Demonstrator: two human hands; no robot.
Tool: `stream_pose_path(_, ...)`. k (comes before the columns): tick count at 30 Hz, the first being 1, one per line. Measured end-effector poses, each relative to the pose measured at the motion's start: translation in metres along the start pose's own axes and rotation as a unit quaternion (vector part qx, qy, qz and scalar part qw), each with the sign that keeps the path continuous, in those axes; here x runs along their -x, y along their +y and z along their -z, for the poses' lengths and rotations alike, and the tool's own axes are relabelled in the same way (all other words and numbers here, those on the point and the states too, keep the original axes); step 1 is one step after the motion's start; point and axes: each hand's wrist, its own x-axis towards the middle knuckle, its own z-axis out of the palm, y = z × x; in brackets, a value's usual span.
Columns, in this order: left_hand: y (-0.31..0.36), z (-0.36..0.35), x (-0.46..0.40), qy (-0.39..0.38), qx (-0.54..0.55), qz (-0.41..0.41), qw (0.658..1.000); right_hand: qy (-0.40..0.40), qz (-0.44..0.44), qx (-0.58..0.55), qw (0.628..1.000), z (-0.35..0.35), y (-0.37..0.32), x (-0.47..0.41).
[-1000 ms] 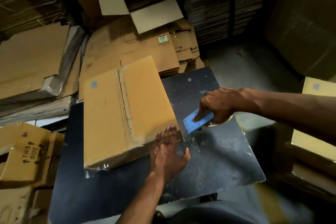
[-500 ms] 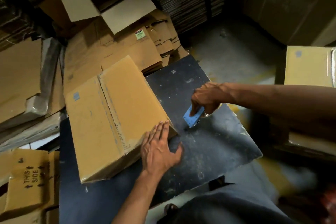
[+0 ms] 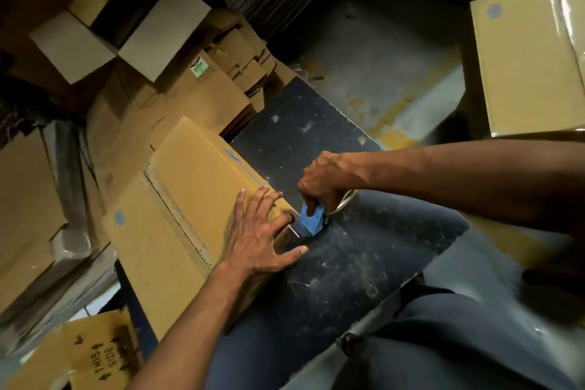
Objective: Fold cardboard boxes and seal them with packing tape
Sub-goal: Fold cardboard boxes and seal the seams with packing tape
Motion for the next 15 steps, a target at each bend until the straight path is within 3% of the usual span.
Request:
stream_pose_path(5, -0.008, -0.005, -0.011, -0.008, 0.015, -0.018, 1.000, -0.021, -0.078, 0.055, 0.995, -0.033, 0.015, 0.006)
stream_pose_path(7, -0.009, -0.007, -0.014, -0.010, 0.013, -0.022, 1.000, 0.005, -0.087, -0.023, 0.996, -0.042, 0.036, 0.014)
stream_pose_path(11, -0.009, -0.009, -0.027, -0.036, -0.010, -0.049, 0.998, -0.089, -0.053, -0.154, 0.983, -0.054, 0.080, 0.016)
stream_pose_path(15, -0.013, -0.013, -0.037, -0.054, 0.007, -0.059, 0.997, -0.047, -0.067, -0.211, 0.974, -0.057, 0.104, 0.005)
